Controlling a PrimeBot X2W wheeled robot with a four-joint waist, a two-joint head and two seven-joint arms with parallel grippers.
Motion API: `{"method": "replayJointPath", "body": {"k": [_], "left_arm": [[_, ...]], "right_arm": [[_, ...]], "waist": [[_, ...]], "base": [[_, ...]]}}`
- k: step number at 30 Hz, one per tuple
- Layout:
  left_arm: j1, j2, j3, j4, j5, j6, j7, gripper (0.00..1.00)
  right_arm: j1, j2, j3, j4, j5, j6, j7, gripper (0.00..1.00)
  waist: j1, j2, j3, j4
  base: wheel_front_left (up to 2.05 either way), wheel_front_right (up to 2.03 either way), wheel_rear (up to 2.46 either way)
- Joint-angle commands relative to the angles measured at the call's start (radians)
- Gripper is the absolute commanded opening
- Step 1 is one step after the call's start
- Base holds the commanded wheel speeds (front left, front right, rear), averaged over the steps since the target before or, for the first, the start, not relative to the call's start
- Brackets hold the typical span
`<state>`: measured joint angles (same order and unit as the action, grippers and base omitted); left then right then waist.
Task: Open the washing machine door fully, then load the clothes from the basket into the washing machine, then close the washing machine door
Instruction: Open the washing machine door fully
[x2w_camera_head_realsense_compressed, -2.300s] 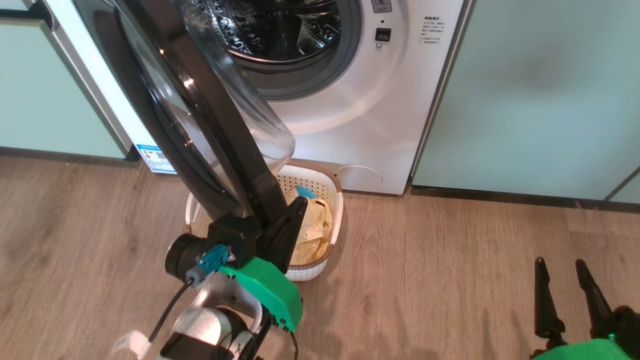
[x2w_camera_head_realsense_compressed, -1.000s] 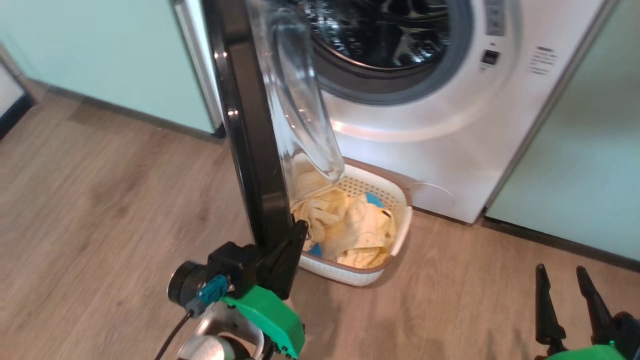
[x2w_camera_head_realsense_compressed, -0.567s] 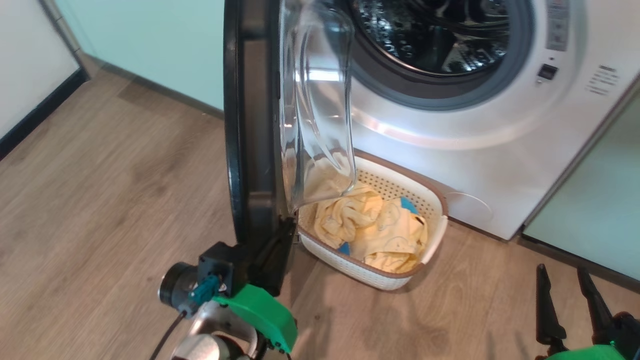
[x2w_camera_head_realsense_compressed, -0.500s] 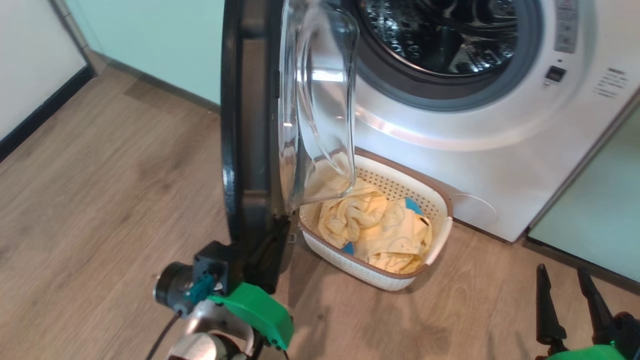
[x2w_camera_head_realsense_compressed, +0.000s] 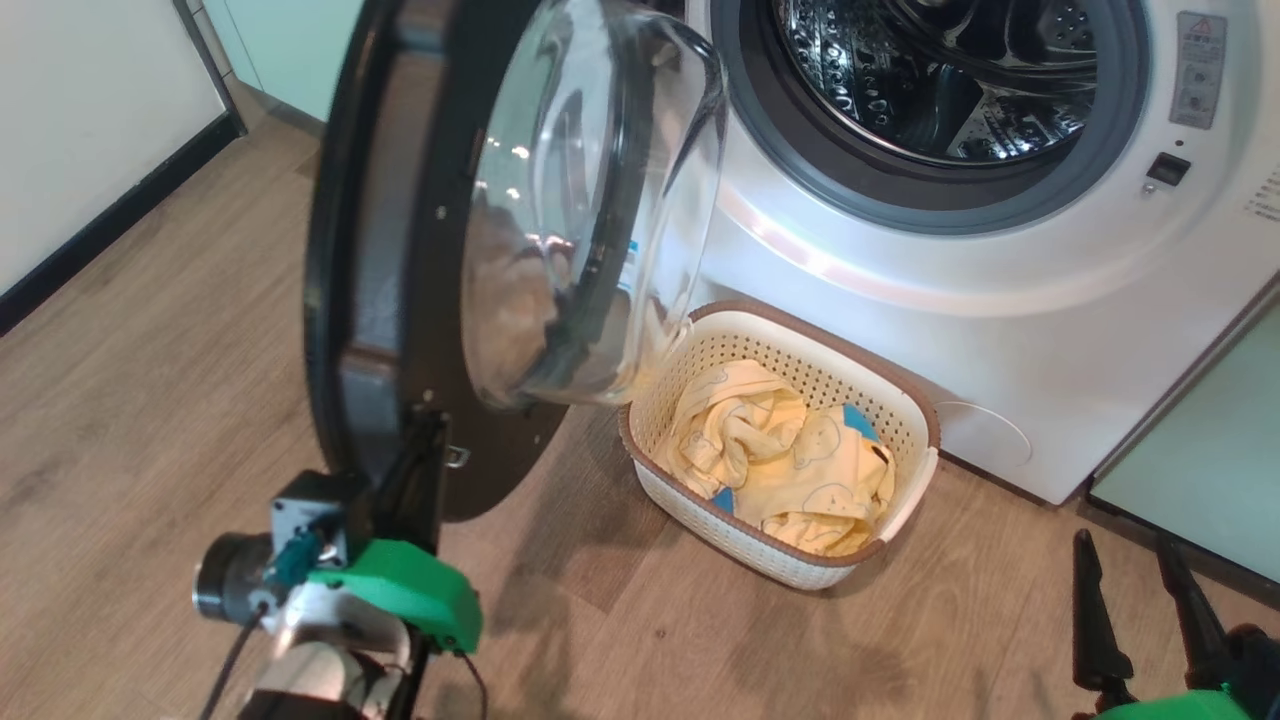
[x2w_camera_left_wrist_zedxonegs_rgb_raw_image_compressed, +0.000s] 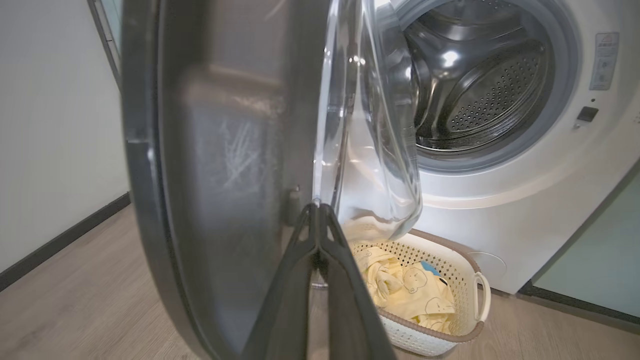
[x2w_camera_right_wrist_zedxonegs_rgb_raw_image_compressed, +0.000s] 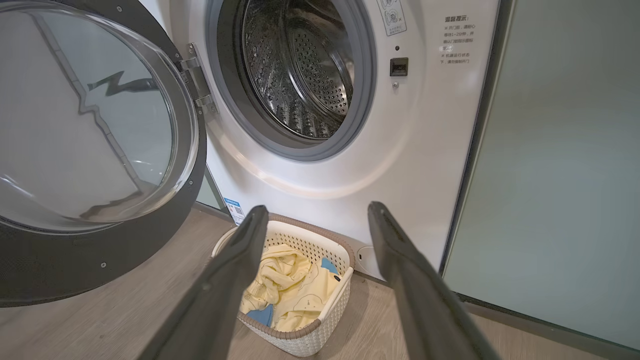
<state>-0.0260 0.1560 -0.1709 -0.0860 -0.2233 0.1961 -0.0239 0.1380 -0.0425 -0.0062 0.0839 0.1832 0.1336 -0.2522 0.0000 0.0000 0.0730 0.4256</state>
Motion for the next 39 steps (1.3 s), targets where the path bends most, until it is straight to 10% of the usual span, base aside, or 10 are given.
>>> {"method": "replayJointPath", "body": {"k": [1,39], "left_arm": [[-0.067,0.03,0.06,-0.009,-0.012,0.003,-0.021,0.0],[-0.444,0.176,0.366,0.571,-0.12,-0.144,-0.238,0.0]], "right_arm": [[-0.027,-0.009,0.02,-0.028,-0.006,-0.003,-0.01,1.0],[-0.059,-0.14,-0.008,-0.084,-0.006,-0.003,0.002,1.0]], "waist": [[0.0,0.0,-0.001,-0.003],[0.0,0.0,0.195,-0.053]], "base": [[0.0,0.0,0.0],[0.0,0.0,0.0]]}}
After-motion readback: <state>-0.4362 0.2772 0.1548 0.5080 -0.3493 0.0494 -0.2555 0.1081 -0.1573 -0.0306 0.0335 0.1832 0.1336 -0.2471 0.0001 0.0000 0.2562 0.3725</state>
